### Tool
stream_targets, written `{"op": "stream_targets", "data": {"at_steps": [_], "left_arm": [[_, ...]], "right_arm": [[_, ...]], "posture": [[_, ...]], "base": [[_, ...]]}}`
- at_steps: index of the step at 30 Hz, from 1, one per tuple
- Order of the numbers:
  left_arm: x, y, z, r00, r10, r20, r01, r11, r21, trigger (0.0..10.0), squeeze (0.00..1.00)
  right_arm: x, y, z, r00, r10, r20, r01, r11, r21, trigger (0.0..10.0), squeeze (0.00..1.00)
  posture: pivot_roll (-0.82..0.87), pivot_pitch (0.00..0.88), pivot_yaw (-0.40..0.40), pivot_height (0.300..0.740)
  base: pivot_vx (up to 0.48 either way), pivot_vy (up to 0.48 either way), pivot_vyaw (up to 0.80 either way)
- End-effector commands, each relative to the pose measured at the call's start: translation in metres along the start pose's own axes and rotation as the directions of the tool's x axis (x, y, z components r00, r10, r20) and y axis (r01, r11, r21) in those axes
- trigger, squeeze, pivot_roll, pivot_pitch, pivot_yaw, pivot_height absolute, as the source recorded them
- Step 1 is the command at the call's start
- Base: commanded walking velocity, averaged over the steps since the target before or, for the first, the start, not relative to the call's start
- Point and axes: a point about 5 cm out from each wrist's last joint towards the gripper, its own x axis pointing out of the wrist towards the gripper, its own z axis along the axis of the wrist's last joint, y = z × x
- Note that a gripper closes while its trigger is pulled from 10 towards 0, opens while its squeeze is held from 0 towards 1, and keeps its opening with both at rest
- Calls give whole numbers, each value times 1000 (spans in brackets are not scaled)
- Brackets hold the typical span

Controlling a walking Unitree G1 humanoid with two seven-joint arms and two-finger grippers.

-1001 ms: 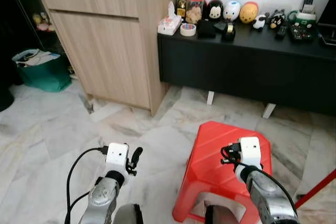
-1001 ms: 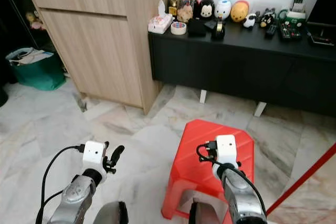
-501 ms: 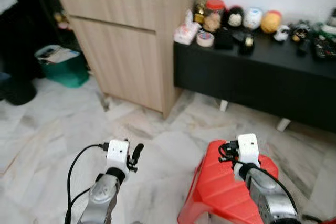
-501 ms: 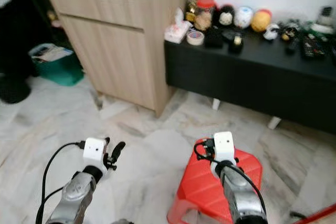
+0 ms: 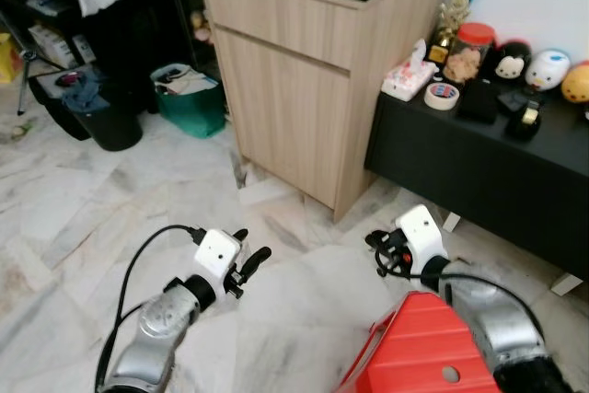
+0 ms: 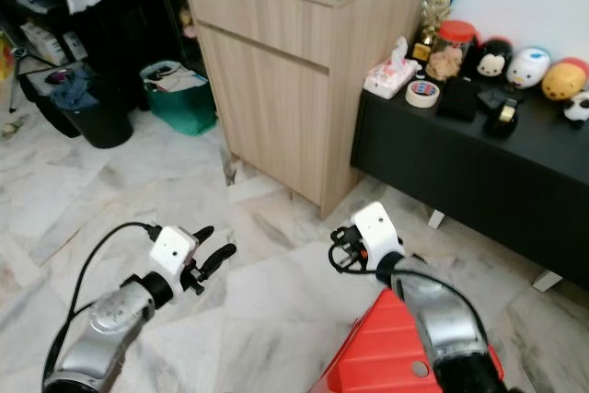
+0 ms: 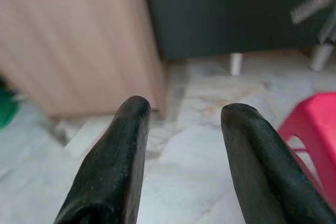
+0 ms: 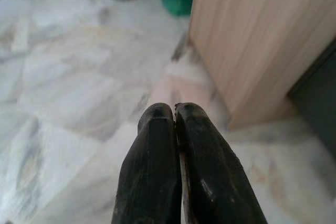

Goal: Hang keys on a hook

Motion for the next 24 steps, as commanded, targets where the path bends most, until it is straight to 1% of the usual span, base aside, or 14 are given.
{"op": "stream_targets", "data": {"at_steps": [1,3,4,5,7,8,10,12,15,20,24], "left_arm": [[10,-14,10,997,-73,31,73,997,10,10000,0],[10,-14,9,998,-54,34,54,999,-5,10000,0],[11,-13,6,999,-7,34,9,999,-49,10000,0],[10,-12,4,999,16,30,-14,997,-72,10000,0],[10,-12,3,999,30,27,-27,996,-85,10000,0],[7,-10,-3,996,87,10,-84,983,-163,10000,0],[3,-8,-12,992,129,-18,-130,968,-215,10000,0],[0,-7,-19,987,154,-44,-160,959,-233,10000,0],[-5,-7,-29,981,177,-81,-191,951,-242,10000,0],[-8,-9,-37,977,182,-107,-205,942,-268,10000,0],[-7,-11,-37,977,186,-107,-209,936,-282,10000,0]], "right_arm": [[-7,-5,-12,999,-33,-43,34,999,20,10000,0],[-7,-4,-14,998,-46,-48,48,998,37,10000,0],[-6,-1,-23,996,-61,-70,65,996,62,10000,0],[-6,0,-28,994,-68,-83,74,994,77,10000,0],[-7,2,-30,993,-72,-92,79,993,86,10000,0],[-8,6,-46,986,-94,-139,112,986,126,10000,0],[-10,10,-62,975,-122,-187,154,974,168,10000,0],[-11,12,-73,964,-146,-221,190,963,193,10000,0],[-13,14,-84,950,-186,-250,243,944,225,10000,0],[-13,11,-85,939,-237,-248,298,922,246,10000,0],[-12,9,-83,936,-258,-237,316,915,252,10000,0]], "posture": [[24,0,-9,709],[24,0,-9,709],[23,0,-9,709],[21,0,-8,709],[21,0,-9,709],[21,0,-9,709],[22,0,-8,709],[25,0,-7,709],[26,0,-5,709],[21,0,-3,709],[22,0,-4,709]], "base": [[0,0,0],[0,0,0],[0,0,0],[0,0,0],[0,0,0],[0,0,0],[0,0,0],[0,0,0],[0,0,0],[0,0,0],[0,0,0]]}}
